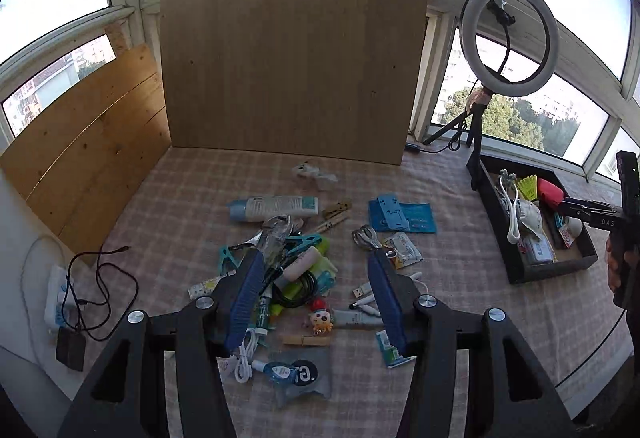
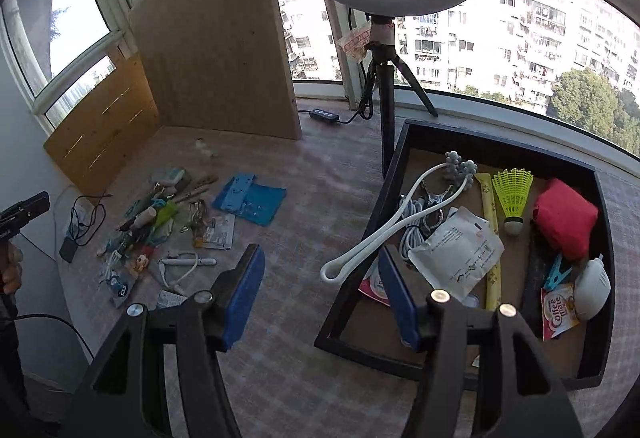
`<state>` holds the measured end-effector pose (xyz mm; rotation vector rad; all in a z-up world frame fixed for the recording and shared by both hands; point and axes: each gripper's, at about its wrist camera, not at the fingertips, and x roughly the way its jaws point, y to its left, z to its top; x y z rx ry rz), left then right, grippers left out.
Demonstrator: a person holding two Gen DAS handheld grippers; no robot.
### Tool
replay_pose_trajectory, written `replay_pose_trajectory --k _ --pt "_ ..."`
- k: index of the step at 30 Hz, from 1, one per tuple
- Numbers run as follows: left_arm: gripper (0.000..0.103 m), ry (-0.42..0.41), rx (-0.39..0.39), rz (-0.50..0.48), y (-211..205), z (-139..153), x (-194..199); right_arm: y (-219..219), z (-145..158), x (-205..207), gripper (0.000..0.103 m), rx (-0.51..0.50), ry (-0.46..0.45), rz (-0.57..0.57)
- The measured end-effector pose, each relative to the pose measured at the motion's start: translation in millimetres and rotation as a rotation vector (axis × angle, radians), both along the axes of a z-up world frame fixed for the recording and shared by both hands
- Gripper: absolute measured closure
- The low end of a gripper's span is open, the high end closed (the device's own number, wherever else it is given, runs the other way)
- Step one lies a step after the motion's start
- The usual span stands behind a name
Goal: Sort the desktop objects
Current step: 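Move both open tools back to the pile, then grasp the grey G-logo pouch with the left tool while the right tool grasps a white cable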
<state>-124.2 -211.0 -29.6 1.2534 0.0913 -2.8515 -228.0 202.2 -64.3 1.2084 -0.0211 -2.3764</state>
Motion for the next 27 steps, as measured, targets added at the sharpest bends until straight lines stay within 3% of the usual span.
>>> replay_pose_trajectory --k 12,15,16,18,22,27 --pt "0.051 -0.163 -0.096 -0.051 15 -105 50 -127 -69 15 0.045 0.034 -0.148 0.190" --pt "0.054 -0.203 -0.122 -0.070 22 -132 61 -150 -84 15 0.045 0.045 -0.199 0.222" --pt "0.059 -0.216 -0.135 -0.078 25 -140 64 -155 -88 16 0.045 0.055 -0.208 0.230" --pt "0.063 -0.230 -0.203 -0.114 36 -149 61 -165 -94 16 0.045 0.076 -0.220 0.242" --pt "0.063 -0.261 -0.177 -0.145 37 -166 52 -176 -101 12 0.045 0.069 -0.250 0.249" --pt "0.063 -0.270 -0.198 -0.151 37 -177 43 -192 -111 4 0.045 0.051 -0.300 0.256"
